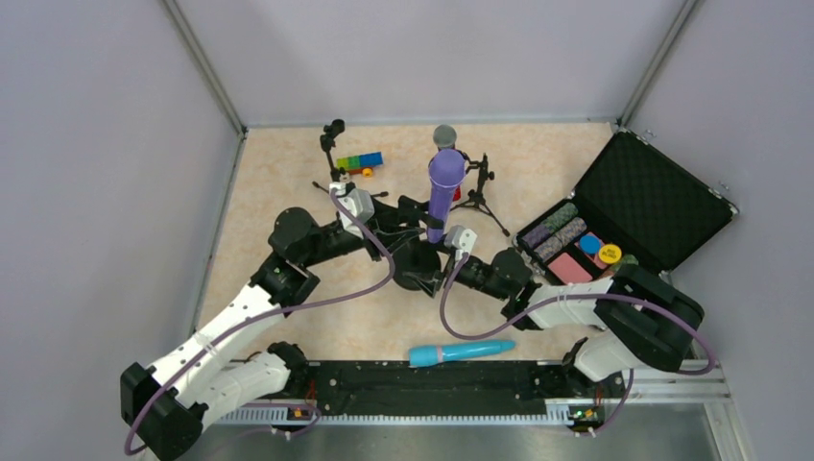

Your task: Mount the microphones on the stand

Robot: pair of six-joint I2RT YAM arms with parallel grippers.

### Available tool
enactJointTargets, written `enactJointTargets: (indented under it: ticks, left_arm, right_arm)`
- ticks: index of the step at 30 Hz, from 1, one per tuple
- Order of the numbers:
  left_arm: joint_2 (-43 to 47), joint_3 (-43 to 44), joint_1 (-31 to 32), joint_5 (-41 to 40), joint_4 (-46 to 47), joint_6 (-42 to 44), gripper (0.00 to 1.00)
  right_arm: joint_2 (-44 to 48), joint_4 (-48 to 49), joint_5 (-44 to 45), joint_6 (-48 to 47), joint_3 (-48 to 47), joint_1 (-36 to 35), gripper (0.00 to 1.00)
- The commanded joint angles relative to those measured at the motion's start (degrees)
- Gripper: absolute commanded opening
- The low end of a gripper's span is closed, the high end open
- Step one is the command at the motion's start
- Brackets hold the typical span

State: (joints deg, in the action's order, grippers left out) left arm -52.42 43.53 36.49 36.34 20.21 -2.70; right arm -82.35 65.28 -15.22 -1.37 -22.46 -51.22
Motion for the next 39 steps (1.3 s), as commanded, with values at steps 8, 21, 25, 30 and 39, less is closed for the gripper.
enactJointTargets:
  ticks: [8,21,25,30,39]
  left_arm:
    - [2.1,6.6,0.2,-2.2,13.5,-0.3,0.00]
    - [1.0,8.0,0.2,-1.3,16.1,4.0,0.00]
    - [0.7,8.9,0.2,-1.3,15.8,4.5,0.00]
    - [0.7,9.2,0.2,-1.4,15.1,5.3,0.00]
    - [0.6,8.2,0.2,-2.2,12.5,6.8,0.00]
  right_arm:
    - [-2.8,-0.7,0.6,-1.4,1.4,0.1,0.76]
    - [-3.8,-3.1,0.4,-1.8,1.7,0.1,0.76]
    - [-4.1,-3.4,1.2,-1.6,1.8,0.1,0.76]
    - [-4.3,-3.4,1.5,-1.5,1.7,0.1,0.77]
    - [-1.1,-5.9,1.2,-1.0,-0.1,0.1,0.81]
